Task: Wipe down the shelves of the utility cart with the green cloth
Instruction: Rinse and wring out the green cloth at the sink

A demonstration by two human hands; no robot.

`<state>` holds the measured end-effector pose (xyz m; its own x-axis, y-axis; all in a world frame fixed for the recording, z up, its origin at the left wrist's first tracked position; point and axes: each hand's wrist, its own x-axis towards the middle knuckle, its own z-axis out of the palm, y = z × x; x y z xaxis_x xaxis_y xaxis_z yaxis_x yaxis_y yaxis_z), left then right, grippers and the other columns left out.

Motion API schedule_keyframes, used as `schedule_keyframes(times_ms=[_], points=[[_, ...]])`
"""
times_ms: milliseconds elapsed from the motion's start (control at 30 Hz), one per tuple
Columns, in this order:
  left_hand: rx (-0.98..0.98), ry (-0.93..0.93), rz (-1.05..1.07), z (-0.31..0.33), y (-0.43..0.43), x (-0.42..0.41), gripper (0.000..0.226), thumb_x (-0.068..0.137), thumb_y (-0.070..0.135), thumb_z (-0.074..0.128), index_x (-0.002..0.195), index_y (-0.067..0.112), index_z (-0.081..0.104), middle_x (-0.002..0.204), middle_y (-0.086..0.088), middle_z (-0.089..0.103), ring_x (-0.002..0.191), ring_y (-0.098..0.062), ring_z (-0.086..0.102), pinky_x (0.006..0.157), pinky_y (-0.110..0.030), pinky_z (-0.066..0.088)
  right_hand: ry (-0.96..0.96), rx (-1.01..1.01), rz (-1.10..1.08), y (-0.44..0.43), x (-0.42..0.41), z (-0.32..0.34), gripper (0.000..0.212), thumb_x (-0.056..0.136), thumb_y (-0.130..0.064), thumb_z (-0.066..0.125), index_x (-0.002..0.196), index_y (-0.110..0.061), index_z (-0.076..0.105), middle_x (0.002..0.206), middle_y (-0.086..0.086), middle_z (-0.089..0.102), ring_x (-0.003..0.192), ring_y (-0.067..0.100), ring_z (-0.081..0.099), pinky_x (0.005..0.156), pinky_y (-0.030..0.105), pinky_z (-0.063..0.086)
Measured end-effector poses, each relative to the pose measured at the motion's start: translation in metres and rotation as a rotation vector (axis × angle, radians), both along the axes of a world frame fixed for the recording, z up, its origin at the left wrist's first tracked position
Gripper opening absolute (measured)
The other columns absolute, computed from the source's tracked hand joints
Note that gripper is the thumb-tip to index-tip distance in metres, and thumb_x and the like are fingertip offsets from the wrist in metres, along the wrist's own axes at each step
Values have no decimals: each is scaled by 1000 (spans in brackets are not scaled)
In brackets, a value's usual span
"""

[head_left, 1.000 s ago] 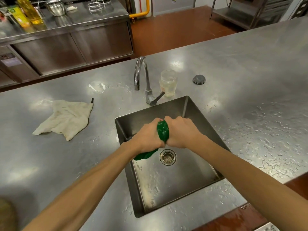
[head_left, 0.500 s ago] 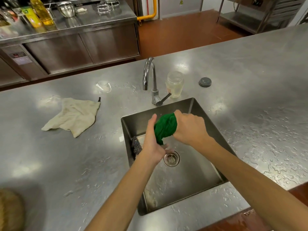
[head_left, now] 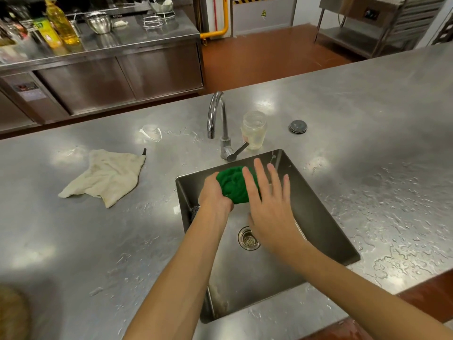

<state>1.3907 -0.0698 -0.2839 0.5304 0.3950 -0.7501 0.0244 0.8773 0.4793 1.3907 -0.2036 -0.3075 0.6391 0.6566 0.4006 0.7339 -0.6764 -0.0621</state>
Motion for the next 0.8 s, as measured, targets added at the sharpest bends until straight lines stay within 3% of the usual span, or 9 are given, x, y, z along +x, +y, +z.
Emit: schedule_keyframes(times_ms=[67,133,200,267,333,400,600,700,800], points=[[-22,12,-36,6,-3,1,36,90,16,60,122,1,68,119,-16,71,105,-33,70,91,-46,58,-103,32,90,-5,1,-9,103,67,-1,76,153,-10,21,161,22,20,145,48,22,108,72,28],[-54,15,-98,7,-11,1,29,90,17,60,112,2,71,103,-15,75,89,-31,72,80,-40,61,-118,25,113,-5,7,-9,110,62,-5,84,152,-12,20,161,21,17,144,50,24,105,72,33],[-68,13,-155,8,-20,0,20,90,19,62,98,4,71,87,-13,74,79,-30,71,78,-40,60,-105,40,108,-2,16,-6,110,61,-9,87,150,-12,23,159,20,17,134,51,40,97,63,47],[31,39,-145,8,-26,4,17,87,16,65,99,4,69,91,-14,73,85,-31,72,82,-45,60,-58,90,105,0,23,-2,106,61,-4,86,149,-11,27,158,19,24,109,45,56,74,45,59],[178,119,-58,4,-29,9,19,82,11,72,100,5,67,97,-14,72,88,-31,72,81,-46,61,-27,99,61,0,27,3,106,58,-1,89,147,-9,31,153,20,39,87,34,58,54,33,54],[305,149,17,2,-30,14,11,82,9,74,91,10,66,92,-11,70,83,-26,70,78,-40,62,-5,106,3,2,31,6,106,54,-3,92,144,-7,38,142,19,50,80,30,57,47,29,49],[372,70,101,5,-27,19,11,84,2,70,84,12,67,77,-5,69,69,-18,66,52,-25,55,177,97,-21,11,41,8,87,68,-18,83,143,-10,40,122,10,57,85,31,62,58,34,47],[552,32,136,8,-28,26,19,77,-7,67,80,12,73,75,-5,72,75,-21,70,65,-29,62,376,239,-72,14,47,9,60,76,-33,72,128,-17,46,110,3,62,89,29,66,69,35,49],[814,57,100,13,-29,31,26,73,-4,66,75,20,75,78,-5,75,81,-22,73,77,-40,63,633,328,-112,18,53,12,48,72,-43,69,109,-17,52,90,-2,63,84,24,64,68,30,47]])
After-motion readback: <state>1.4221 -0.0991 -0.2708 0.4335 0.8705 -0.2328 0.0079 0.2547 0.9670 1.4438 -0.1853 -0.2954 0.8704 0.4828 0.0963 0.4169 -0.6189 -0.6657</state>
